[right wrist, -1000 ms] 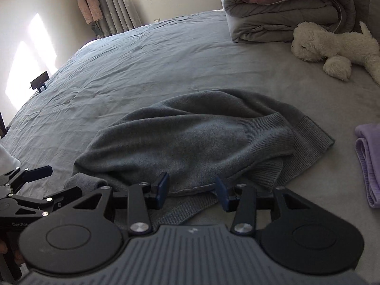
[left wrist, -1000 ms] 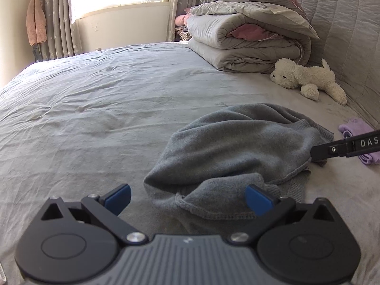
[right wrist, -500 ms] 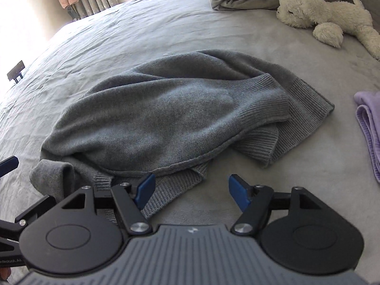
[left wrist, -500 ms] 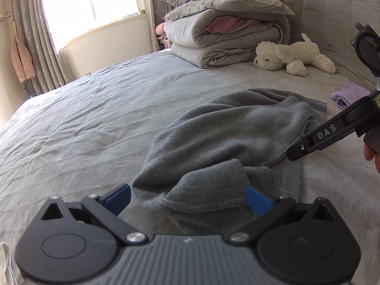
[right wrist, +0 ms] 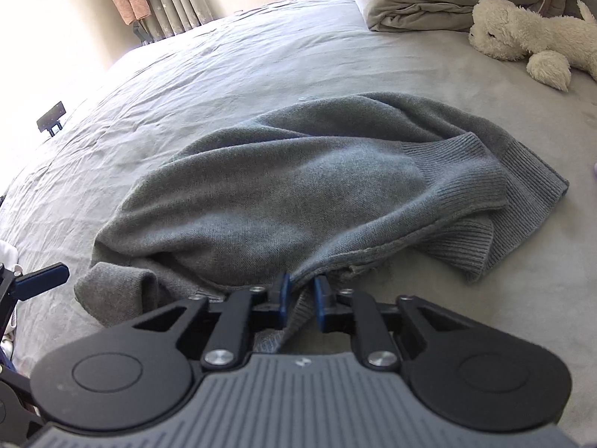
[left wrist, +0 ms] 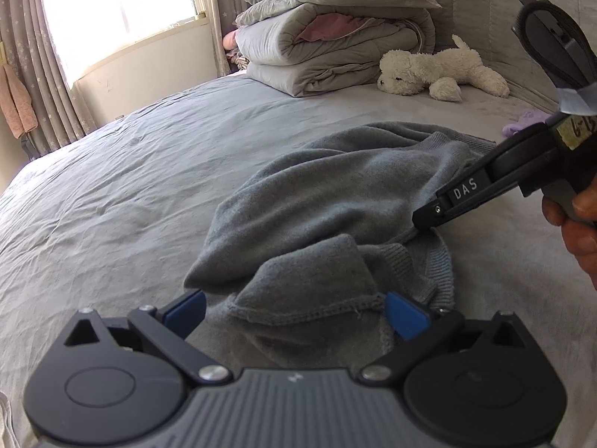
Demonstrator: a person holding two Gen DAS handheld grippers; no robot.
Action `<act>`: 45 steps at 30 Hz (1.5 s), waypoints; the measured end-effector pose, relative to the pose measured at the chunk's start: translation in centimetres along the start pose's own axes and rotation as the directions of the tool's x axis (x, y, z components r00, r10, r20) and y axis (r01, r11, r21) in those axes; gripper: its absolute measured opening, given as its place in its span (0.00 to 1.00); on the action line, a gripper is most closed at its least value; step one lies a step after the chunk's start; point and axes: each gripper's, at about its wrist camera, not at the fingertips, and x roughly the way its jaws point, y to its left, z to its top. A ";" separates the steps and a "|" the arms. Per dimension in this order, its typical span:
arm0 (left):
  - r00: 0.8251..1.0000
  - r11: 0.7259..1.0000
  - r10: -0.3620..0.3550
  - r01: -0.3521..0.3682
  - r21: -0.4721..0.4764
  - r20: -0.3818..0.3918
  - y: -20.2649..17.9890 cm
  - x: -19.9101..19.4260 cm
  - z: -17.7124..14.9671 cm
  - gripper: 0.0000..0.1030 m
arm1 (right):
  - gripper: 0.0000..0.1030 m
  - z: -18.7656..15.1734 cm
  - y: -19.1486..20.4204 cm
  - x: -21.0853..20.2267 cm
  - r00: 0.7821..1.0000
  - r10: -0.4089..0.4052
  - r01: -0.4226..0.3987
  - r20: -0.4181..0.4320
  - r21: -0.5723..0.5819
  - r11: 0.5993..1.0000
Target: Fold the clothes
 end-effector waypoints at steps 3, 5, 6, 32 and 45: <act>1.000 1.000 -0.011 0.011 0.001 -0.013 -0.1 0.1 0.0 0.90 | 0.05 0.1 0.5 -0.6 0.999 0.031 -0.031 0.027 -0.012 0.999; 0.999 0.999 -0.027 0.026 -0.019 -0.040 0.1 0.4 0.0 0.80 | 0.04 0.1 1.1 -1.4 0.996 0.073 -0.071 0.060 -0.035 0.997; 0.998 0.999 -0.035 0.034 -0.033 -0.054 0.4 0.5 -0.1 0.70 | 0.03 0.2 1.5 -2.0 0.992 0.097 -0.093 0.085 -0.054 0.994; 0.996 0.953 0.025 0.001 -0.302 0.084 9.1 -2.5 2.3 0.10 | 0.66 0.0 -4.4 -2.6 0.999 -0.033 0.024 0.041 0.188 0.982; 0.968 0.891 0.187 -0.096 -0.445 0.166 13.7 -4.8 2.5 0.10 | 0.75 0.8 -6.4 -3.5 0.979 -0.170 0.144 0.111 0.212 0.967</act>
